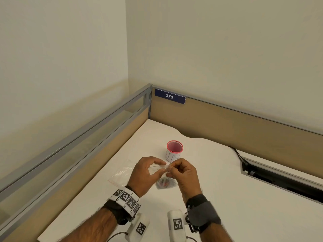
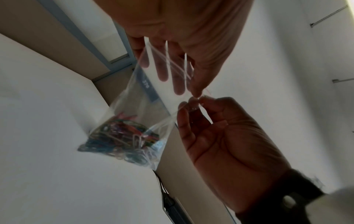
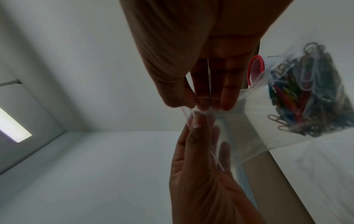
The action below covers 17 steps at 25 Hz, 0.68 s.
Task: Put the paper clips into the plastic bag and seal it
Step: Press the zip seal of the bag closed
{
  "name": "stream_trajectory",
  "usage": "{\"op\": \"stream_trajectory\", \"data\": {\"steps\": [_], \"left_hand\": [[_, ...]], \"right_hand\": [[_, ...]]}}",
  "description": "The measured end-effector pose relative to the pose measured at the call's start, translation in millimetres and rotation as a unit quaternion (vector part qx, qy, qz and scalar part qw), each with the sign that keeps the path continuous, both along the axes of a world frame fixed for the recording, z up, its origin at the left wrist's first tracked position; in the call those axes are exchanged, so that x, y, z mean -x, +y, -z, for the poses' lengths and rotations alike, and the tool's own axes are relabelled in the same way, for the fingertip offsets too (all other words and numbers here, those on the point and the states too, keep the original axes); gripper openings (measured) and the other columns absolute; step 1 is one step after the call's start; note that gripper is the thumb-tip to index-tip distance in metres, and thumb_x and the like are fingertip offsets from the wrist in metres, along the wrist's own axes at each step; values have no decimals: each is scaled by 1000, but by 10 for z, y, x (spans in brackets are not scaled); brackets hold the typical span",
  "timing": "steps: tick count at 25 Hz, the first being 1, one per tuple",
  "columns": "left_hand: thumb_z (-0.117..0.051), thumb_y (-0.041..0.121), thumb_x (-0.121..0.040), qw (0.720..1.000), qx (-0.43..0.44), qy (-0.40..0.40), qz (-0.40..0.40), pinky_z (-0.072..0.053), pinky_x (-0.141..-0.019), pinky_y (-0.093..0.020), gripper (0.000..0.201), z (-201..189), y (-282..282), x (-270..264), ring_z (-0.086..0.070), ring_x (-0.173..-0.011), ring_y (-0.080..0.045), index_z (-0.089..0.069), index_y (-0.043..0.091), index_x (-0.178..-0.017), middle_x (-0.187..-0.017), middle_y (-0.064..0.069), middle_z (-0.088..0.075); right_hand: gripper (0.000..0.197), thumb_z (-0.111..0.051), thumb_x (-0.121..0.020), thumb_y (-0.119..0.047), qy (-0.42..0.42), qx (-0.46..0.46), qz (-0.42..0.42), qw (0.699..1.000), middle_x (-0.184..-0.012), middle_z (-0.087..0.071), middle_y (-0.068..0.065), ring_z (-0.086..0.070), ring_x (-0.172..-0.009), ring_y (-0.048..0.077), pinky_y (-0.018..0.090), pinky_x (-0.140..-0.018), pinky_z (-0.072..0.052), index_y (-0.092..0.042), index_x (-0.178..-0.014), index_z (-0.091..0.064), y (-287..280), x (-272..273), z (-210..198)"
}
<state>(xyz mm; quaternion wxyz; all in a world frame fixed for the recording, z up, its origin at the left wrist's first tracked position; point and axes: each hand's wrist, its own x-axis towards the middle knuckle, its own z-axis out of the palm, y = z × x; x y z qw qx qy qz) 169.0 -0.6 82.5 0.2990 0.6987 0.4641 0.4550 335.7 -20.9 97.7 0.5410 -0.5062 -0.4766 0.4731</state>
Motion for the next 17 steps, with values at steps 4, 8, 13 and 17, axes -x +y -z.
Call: {"op": "stream_trajectory", "data": {"steps": [4, 8, 13, 17], "left_hand": [[-63, 56, -75, 1000, -19, 24, -6, -46, -80, -17, 28, 19, 36, -41, -61, -92, -6, -70, 31, -86, -86, 14, -70], [-63, 57, -75, 999, -17, 41, 1, -47, -81, -20, 29, 37, 51, -33, -60, -92, -5, -70, 30, -84, -85, 15, -70], [-72, 45, -79, 999, 15, 44, 19, -44, -82, -16, 20, 40, 92, 12, -60, -96, -3, -74, 27, -87, -86, 16, -71], [-67, 51, -74, 999, 17, 36, 23, -45, -81, -18, 26, 29, 117, 13, -60, -94, -3, -74, 27, -82, -82, 16, -70]], "right_hand": [[5, -63, -85, -1, -9, 6, -1, 1000, -82, -68, 19, -67, -79, 34, 31, -71, -60, -4, -82, -65, -4, 24, 37], [9, -63, -84, -3, -25, 12, 5, 1000, -83, -68, 18, -66, -82, 37, 42, -78, -61, -9, -79, -66, 7, 29, 111], [9, -64, -84, -6, -40, 18, -5, 999, -84, -68, 17, -67, -84, 36, 50, -82, -59, -12, -79, -67, 32, 7, 141], [7, -65, -84, -5, -37, 18, -9, 999, -86, -68, 19, -67, -85, 38, 52, -82, -58, -10, -80, -67, 39, 6, 155]]}}
